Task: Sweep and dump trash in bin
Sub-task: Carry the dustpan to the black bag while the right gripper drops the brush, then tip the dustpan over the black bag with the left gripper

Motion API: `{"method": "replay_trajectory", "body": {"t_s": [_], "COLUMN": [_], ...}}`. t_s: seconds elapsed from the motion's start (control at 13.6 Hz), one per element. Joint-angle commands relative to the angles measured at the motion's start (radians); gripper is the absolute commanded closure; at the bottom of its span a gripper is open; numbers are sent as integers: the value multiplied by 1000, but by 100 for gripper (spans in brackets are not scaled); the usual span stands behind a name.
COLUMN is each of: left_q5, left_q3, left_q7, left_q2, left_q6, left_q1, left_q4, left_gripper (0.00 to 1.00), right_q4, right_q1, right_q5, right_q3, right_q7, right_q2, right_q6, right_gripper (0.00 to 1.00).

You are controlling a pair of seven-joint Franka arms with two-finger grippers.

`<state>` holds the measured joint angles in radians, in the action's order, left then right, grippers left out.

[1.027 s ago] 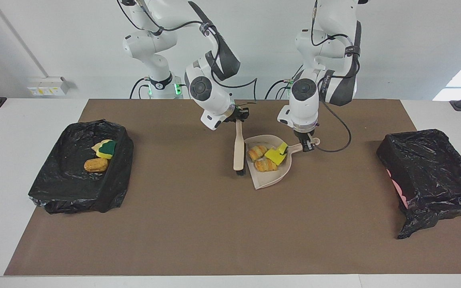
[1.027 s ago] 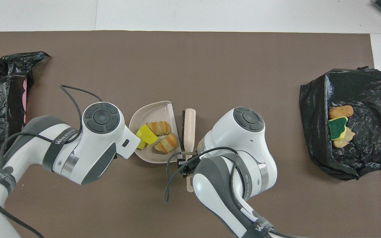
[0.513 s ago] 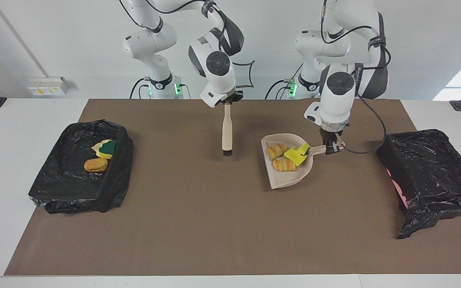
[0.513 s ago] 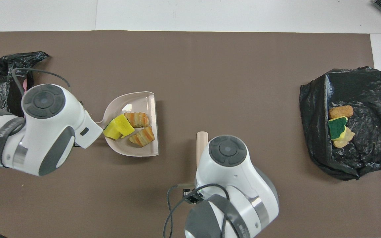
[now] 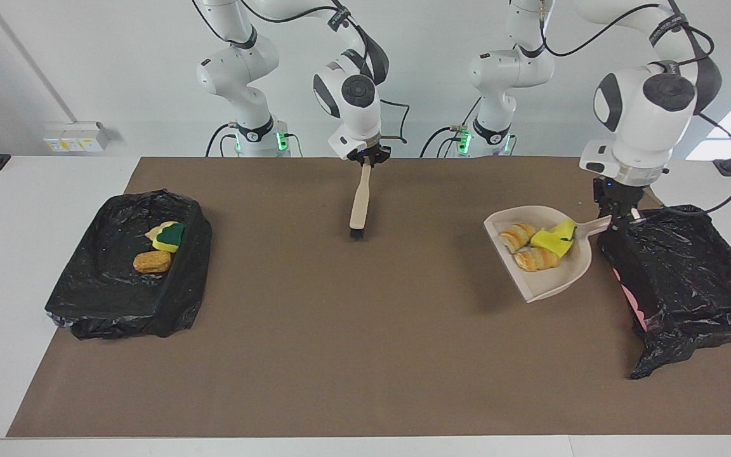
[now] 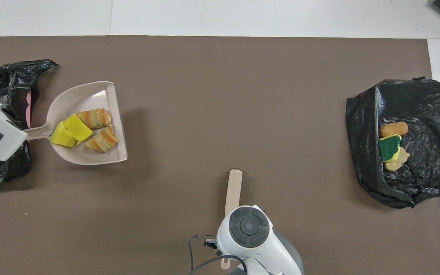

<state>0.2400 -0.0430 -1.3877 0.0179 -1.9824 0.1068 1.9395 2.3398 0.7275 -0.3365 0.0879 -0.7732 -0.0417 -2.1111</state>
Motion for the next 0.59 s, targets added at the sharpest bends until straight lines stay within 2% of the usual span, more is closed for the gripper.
{"method": "replay_trajectory", "body": {"t_s": [0.0,0.22,0.29,0.37,0.44,0.51], "left_q5": [-8,-8,-8,-7,-2,8], "left_q3": [-14,-14,-14,-14,-14,-14], "left_q7": [-71,-111,-141,-184,-236,-254], "left_q2": [-9,-58,-81,-111,-137,-157], "left_q6": [37,71,71,73,71,65], "left_q1": [83,198,249,295,330,355], "left_q4": [-74,-181,-224,-275,-322,-352], "left_gripper": [100,100,100,100,100,100], "right_q4": [49,55,55,53,49,35], "right_q1": [35,43,43,41,40,39], "right_q5": [2,2,2,2,2,11], "right_q3": [1,-1,-1,-1,-1,-2], "right_q7": [27,95,101,101,101,101], "right_q2": [-18,-23,-15,-7,-4,8], "right_q6": [-64,-58,-58,-58,-58,-58], "right_gripper": [100,100,90,67,21,0]}}
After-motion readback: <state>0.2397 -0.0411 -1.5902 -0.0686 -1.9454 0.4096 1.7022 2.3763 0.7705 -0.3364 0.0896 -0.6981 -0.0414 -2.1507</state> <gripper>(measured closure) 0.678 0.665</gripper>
